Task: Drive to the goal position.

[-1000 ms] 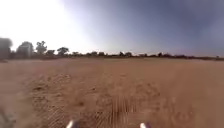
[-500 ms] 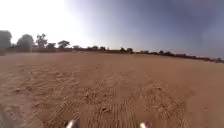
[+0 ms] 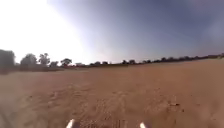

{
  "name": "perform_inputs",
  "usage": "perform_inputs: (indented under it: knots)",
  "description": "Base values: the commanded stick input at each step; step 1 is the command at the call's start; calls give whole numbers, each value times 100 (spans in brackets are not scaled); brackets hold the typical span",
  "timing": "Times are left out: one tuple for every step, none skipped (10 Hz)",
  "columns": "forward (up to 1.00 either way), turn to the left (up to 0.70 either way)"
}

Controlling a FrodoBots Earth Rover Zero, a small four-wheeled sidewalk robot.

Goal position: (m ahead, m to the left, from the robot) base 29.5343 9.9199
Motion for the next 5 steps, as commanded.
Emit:
perform_inputs:
  knots:
    - [100,0]
    - [100,0]
    - [100,0]
    - [100,-14]
    - [100,-31]
